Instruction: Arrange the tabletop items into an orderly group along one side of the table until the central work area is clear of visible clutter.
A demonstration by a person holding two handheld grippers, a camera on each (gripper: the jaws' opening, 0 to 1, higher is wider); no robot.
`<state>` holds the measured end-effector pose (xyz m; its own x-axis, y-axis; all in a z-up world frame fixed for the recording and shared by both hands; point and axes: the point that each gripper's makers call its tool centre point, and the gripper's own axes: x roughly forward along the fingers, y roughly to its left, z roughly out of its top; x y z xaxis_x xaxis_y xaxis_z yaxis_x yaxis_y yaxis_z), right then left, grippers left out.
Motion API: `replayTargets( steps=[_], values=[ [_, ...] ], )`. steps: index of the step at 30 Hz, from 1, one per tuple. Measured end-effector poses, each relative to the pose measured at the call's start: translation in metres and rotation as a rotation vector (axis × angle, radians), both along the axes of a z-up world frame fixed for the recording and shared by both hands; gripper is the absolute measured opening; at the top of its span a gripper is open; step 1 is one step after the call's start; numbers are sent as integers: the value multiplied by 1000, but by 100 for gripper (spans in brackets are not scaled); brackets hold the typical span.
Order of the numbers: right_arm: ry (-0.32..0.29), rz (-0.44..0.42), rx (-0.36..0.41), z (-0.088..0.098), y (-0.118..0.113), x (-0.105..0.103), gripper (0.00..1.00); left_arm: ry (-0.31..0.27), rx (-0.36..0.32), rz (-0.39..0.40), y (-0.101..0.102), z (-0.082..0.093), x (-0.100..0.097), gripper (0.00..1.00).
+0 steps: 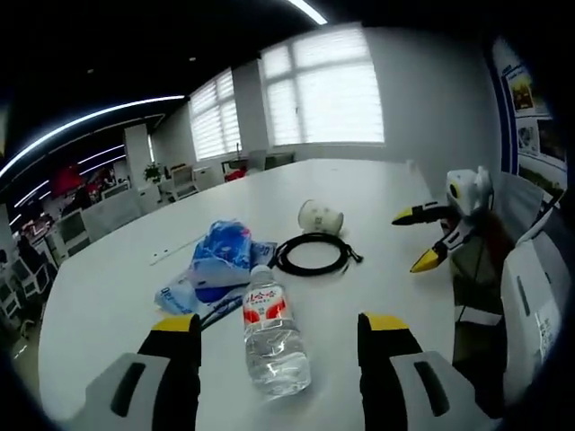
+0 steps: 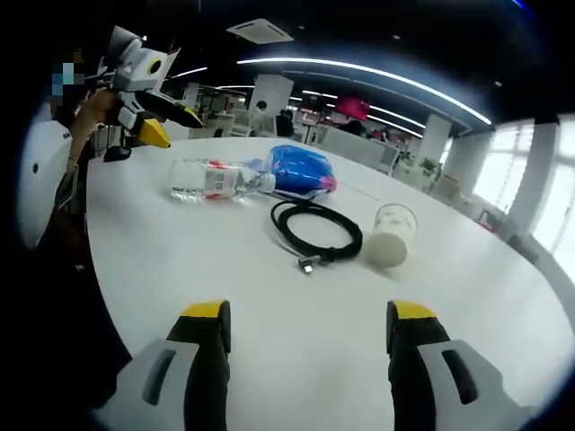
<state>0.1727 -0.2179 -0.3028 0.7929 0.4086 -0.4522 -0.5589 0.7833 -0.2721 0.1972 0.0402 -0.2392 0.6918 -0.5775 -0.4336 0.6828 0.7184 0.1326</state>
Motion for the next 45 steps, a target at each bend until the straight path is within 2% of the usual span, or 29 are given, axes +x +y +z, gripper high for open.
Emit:
replayTargets(
  steps=[2, 16, 19, 24, 28, 34, 41, 45],
  values=[
    [0, 1, 2, 0, 0, 0, 67, 28, -17, 16, 1, -1, 2, 70],
    [5, 10, 16, 0, 1, -4, 65, 31, 16, -13, -10, -5, 7, 69],
    [8, 2, 14, -1, -1, -5, 65, 48, -6, -2, -10, -7, 10, 69],
    [9, 4, 18, -2, -1, -6, 65, 68, 5, 4, -9, -14, 12, 68],
    [9, 2, 11, -3, -2, -5, 65, 115, -50, -15, -16, -16, 9, 68],
    [11, 8, 9, -5, 0, -5, 64, 108, -3, -16, -15, -23, 11, 68],
    [14, 9, 11, -6, 1, -5, 64, 107, -26, 10, -13, -22, 17, 67],
    [17, 10, 9, -8, 2, -5, 64, 108, -28, 1, -20, -20, 20, 66]
  ],
)
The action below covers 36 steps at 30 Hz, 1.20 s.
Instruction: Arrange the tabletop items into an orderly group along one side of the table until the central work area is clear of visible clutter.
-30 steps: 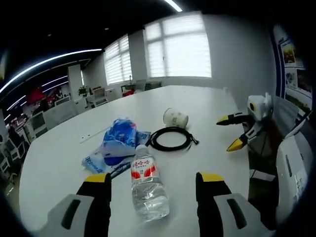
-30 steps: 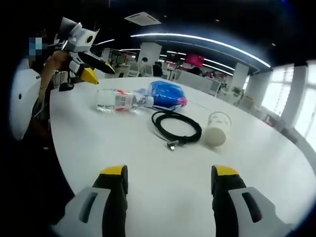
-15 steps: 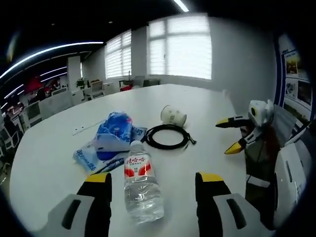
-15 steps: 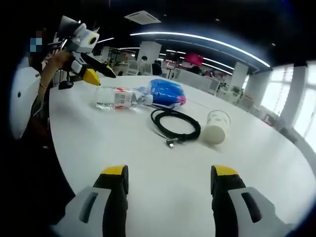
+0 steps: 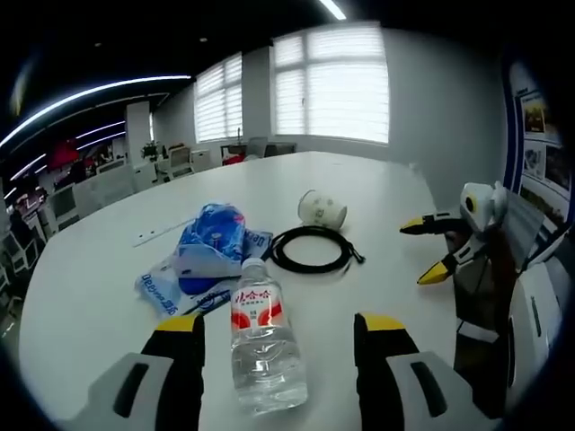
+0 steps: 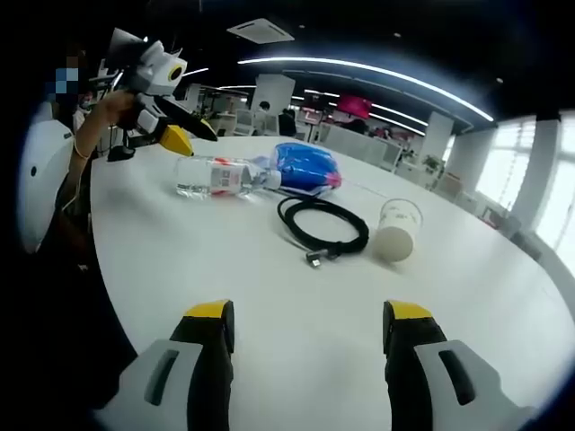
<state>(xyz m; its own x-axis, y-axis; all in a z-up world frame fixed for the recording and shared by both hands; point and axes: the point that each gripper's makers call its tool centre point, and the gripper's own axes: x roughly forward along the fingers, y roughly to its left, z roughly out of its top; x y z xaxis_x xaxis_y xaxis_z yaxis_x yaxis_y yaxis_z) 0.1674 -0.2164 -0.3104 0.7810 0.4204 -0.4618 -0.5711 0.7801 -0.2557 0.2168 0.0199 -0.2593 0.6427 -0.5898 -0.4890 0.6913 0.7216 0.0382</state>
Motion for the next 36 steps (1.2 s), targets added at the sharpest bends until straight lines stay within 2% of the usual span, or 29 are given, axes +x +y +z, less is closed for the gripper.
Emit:
replayTargets(
  steps=[4, 9, 13, 14, 18, 36],
  values=[
    [-1, -10, 17, 2, -1, 1, 65, -12, 38, 19, 1, -2, 4, 66],
    [-5, -13, 23, 3, -3, 1, 65, 7, 19, 23, 1, -3, 6, 65],
    [-4, -10, 23, 3, -3, 1, 64, 4, 31, 25, 1, -3, 9, 63],
    [-4, -11, 20, 2, -3, 1, 64, -2, 18, 35, 2, -1, 11, 62],
    [1, -11, 18, 0, -4, 1, 64, 34, -37, 25, -3, 0, 10, 61],
    [0, -11, 18, -2, -5, -1, 64, 64, 12, 25, -4, -8, 12, 61]
  ],
)
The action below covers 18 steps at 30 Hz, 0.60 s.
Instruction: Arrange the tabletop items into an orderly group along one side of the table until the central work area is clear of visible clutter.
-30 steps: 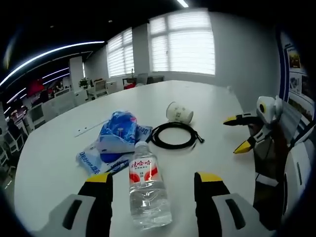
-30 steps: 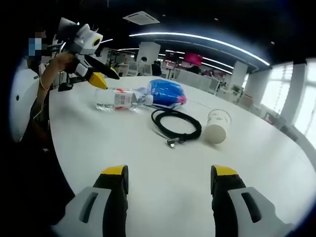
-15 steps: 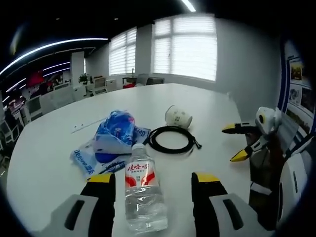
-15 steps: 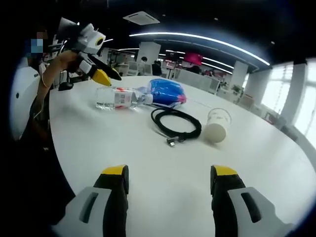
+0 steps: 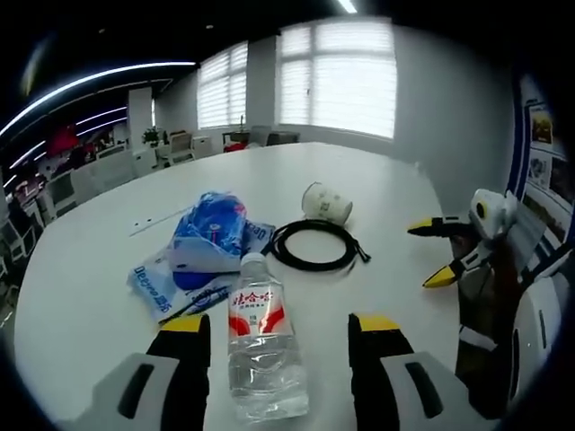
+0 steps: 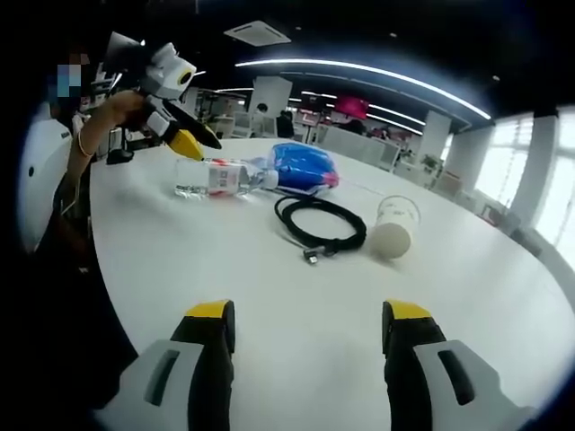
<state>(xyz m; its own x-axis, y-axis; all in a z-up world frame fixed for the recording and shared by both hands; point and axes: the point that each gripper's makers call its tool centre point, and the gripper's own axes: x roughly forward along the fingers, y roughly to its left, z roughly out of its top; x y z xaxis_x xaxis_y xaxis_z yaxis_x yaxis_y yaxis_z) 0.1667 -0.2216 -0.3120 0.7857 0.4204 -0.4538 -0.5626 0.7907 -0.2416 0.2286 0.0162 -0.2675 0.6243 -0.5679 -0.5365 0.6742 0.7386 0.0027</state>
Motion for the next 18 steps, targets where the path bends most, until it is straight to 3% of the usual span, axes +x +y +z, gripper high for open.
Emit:
replayTargets(
  steps=[2, 4, 9, 18],
  values=[
    [0, 1, 1, 0, 0, 0, 64, -37, 60, 53, 9, 1, 8, 59],
    [-4, 6, 7, 1, 0, -1, 64, -57, 110, 54, 13, 1, 10, 59],
    [-3, -3, 4, 0, -2, -1, 63, -11, 30, 32, 3, 4, 7, 59],
    [-6, 3, 2, 0, -2, -2, 63, -6, 73, 21, -2, -1, 12, 58]
  ],
)
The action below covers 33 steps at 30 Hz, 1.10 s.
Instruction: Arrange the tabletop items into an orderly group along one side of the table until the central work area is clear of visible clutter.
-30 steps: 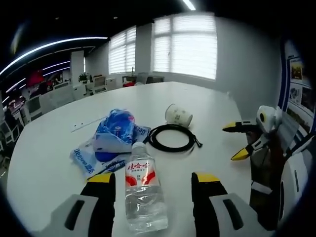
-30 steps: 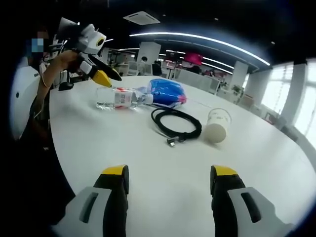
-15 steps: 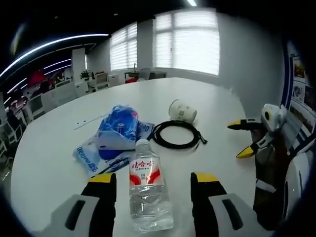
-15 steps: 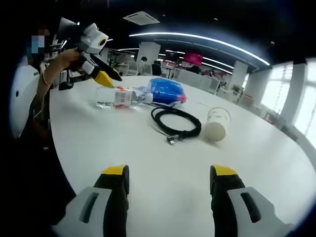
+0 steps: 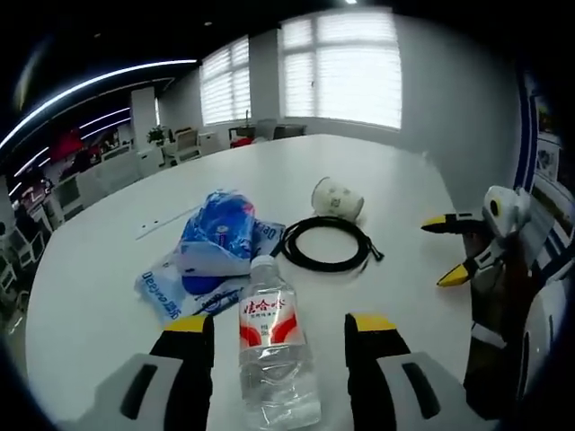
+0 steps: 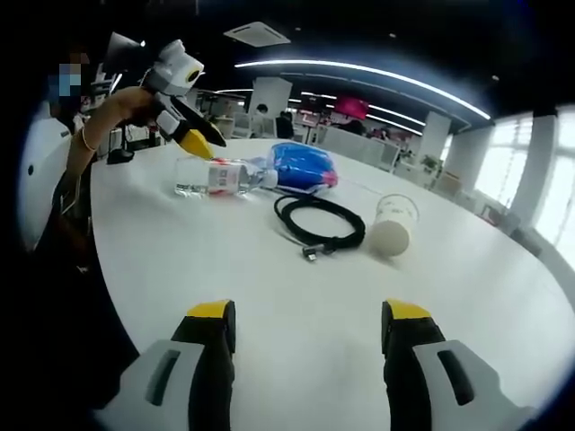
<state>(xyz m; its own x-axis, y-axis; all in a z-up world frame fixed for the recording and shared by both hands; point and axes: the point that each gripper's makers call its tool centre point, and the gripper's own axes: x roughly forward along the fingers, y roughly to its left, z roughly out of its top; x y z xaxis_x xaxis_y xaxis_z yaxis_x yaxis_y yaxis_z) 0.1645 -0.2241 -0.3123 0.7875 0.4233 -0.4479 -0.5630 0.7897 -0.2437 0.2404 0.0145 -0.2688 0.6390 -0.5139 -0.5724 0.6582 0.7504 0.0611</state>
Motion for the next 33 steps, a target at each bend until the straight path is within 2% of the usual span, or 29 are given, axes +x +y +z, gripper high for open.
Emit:
replayTargets(
  steps=[8, 12, 17, 20, 23, 29, 33],
  values=[
    [1, -5, 3, 0, -2, 0, 63, 9, -15, -15, -6, 7, 6, 54],
    [-3, -5, 5, 1, -3, -1, 63, 42, -39, -38, -14, 9, 4, 54],
    [-4, -8, 9, 1, -4, -1, 62, 22, 14, -26, -10, 5, 12, 54],
    [0, -2, 14, 0, -1, -2, 62, 54, 19, -25, -8, 2, 15, 54],
    [-3, 5, 40, 3, 3, -2, 62, 53, 7, -18, -7, 4, 17, 54],
    [-6, 17, 33, 3, 7, -1, 62, 90, -20, -34, -14, 3, 22, 53],
    [-13, 17, 31, 6, 8, 1, 62, 102, -15, -45, -21, 1, 25, 51]
  ],
)
